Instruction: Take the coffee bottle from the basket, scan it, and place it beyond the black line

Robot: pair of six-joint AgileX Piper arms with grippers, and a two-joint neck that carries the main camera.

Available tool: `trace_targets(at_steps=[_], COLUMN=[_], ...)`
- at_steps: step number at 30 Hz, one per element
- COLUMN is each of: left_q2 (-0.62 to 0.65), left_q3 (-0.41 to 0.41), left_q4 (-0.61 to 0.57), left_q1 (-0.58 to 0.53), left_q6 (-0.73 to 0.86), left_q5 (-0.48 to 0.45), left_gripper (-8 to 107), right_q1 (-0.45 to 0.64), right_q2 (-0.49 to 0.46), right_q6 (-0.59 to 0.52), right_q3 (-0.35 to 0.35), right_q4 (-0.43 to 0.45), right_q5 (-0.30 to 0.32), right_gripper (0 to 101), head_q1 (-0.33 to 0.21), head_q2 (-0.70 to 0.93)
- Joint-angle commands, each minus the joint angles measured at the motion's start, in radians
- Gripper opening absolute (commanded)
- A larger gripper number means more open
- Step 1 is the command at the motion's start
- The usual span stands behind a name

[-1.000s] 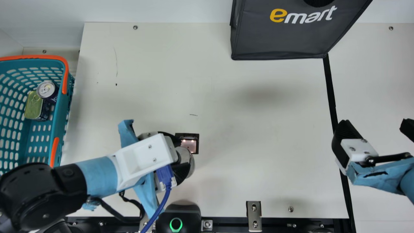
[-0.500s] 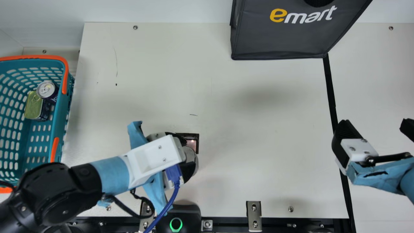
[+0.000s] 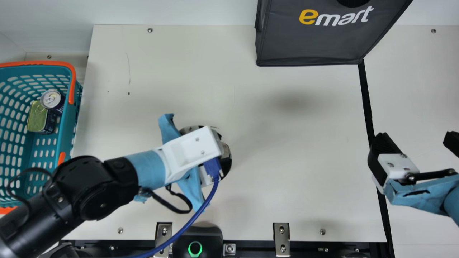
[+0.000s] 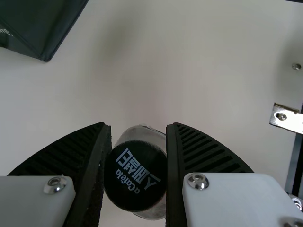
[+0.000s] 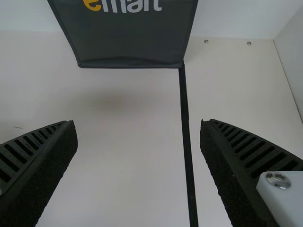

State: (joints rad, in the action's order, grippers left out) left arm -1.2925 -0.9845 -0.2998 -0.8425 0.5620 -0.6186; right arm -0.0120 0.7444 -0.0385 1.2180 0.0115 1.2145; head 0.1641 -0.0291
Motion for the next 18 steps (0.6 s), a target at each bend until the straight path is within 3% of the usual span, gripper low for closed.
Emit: trace_targets(at_steps=[1,18], left_q2=[-0.023,-0.205], left_q3=[-0.019,-0.173], left_q4=[-0.007,-0.071], left_q1=[0.003,0.039], left_q6=[0.018,0.15], left_q5=[0.005,0.026], left_gripper=[10,10], right_q1=[0.0,0.0], right_q2=[0.0,0.0], right_q6=[0.0,0.0], right_q3=[0.0,0.0], right_q4=[0.0,0.0], right_q5=[0.0,0.0], right_gripper=[91,91], head_q1=[-0.026,-0.026], head_q2=[0.002,0.002])
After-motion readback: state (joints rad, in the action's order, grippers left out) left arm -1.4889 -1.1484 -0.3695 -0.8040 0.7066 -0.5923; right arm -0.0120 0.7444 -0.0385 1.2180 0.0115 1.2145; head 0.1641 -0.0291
